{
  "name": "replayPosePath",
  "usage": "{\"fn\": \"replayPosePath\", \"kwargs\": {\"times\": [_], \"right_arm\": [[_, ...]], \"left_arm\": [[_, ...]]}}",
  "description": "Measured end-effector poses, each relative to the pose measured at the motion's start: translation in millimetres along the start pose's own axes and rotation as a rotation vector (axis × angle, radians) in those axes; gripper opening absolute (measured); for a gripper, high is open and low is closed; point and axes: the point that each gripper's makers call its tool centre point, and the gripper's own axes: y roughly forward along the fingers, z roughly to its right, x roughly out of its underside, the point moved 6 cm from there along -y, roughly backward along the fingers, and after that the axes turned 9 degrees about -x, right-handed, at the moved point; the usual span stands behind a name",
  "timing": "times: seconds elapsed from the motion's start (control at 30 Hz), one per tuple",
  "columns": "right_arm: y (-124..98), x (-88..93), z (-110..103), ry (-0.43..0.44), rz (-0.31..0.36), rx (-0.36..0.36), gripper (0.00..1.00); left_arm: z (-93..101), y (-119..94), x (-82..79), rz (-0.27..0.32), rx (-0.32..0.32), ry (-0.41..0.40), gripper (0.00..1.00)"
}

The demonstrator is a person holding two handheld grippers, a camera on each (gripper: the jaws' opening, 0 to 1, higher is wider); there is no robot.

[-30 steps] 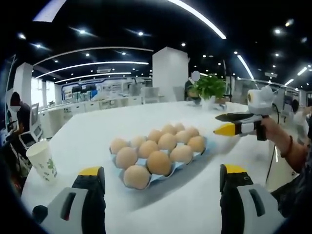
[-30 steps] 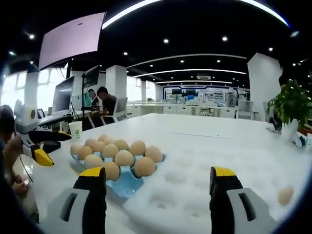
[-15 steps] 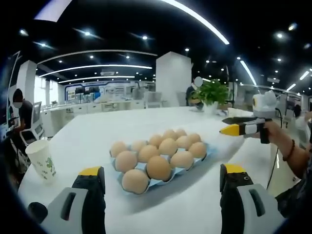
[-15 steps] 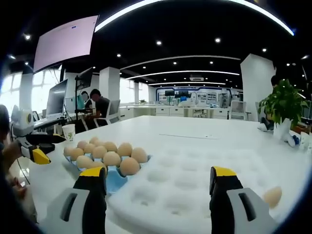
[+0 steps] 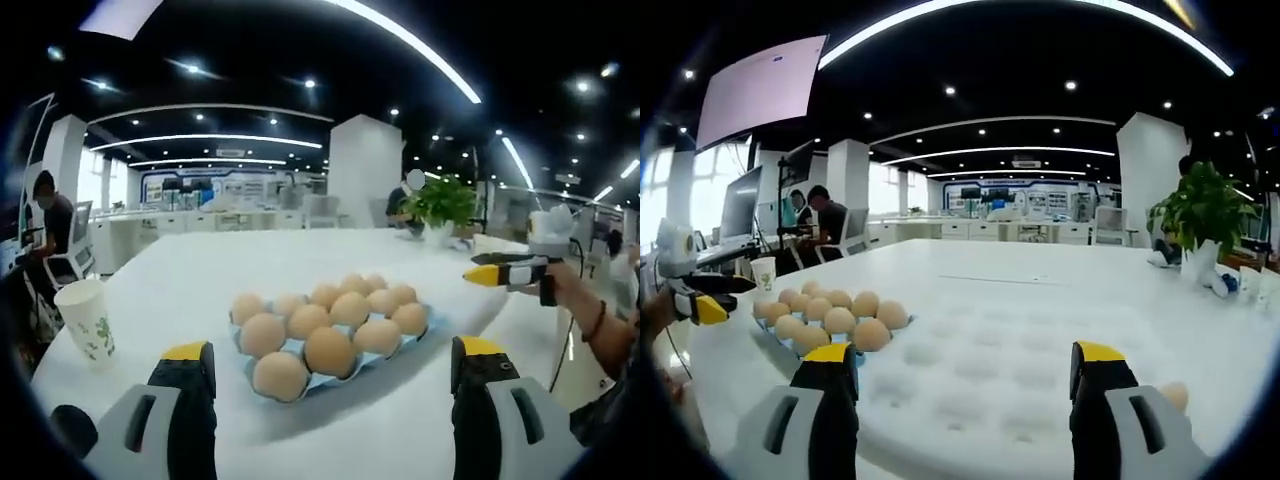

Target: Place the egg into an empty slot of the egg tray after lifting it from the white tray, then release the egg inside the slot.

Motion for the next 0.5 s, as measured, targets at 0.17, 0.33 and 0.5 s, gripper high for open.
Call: {"fn": "replayPosePath", "kwargs": {"times": [0.17,0.33,0.5], "right_arm": [[-7,-1.0,13,0.008,0.014,0.044,0.9],[-12,-0.6,23,0.011,0.016,0.073,0.9],[-14,-0.6,32,0.01,0.016,0.087,0.9]], "left_arm": [[0.1,1,1.0,-0.004,-0.002,-0.007,0.99],[2.3,1,1.4,-0.016,0.011,-0.022,0.98],[5.1,3,3.1,-0.029,0.023,-0.014,0.98]]}}
